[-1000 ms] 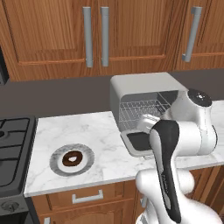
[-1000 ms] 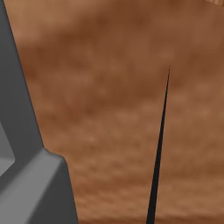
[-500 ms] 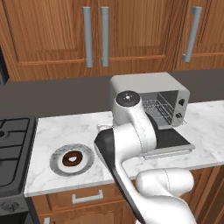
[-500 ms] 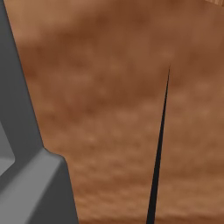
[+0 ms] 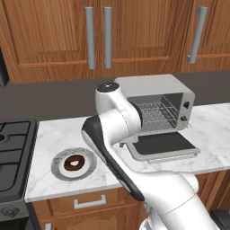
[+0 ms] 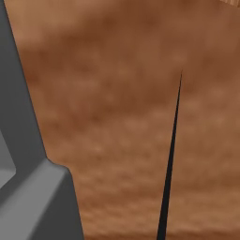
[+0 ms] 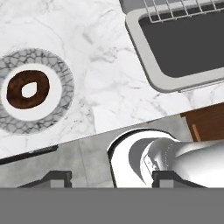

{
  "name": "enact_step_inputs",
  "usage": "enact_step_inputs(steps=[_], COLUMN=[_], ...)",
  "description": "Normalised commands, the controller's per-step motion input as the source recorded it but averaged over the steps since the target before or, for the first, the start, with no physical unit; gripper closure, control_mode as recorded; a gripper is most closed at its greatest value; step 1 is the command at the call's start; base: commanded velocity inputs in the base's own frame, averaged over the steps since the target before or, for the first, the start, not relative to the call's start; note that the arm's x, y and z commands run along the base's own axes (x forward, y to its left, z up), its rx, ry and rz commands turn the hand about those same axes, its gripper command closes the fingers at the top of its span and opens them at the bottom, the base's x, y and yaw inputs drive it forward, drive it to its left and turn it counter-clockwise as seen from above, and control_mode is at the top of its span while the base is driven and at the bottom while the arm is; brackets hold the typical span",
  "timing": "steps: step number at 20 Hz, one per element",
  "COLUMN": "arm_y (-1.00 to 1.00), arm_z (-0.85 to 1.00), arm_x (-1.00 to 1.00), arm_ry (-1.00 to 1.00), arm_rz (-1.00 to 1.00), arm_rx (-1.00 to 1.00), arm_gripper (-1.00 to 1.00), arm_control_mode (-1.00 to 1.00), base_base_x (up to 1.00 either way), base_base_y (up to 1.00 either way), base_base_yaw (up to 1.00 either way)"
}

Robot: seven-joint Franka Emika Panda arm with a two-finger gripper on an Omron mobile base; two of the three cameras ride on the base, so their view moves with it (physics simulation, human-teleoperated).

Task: Pick up the bagel from the plate, place it on the toaster oven rack, close the door, and set the timer.

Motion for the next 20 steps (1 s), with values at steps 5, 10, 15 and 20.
enact_step_inputs(steps=[5, 10, 15, 20], arm_y=[0.04, 0.18, 0.21, 0.24], arm_z=[-0.53, -0.38, -0.12, -0.26], arm_x=[0.02, 0.07, 0.11, 0.09], arm_ry=[0.0, 0.0, 0.0, 0.0], arm_rz=[0.05, 0.04, 0.0, 0.0], arm_rx=[0.13, 0.1, 0.0, 0.0], arm_gripper=[-1.0, -1.0, -1.0, -1.0], arm_control_mode=[-1.0, -1.0, -1.0, -1.0], base_base_x=[0.0, 0.0, 0.0, 0.0], base_base_y=[0.0, 0.0, 0.0, 0.0], base_base_yaw=[0.0, 0.0, 0.0, 0.0])
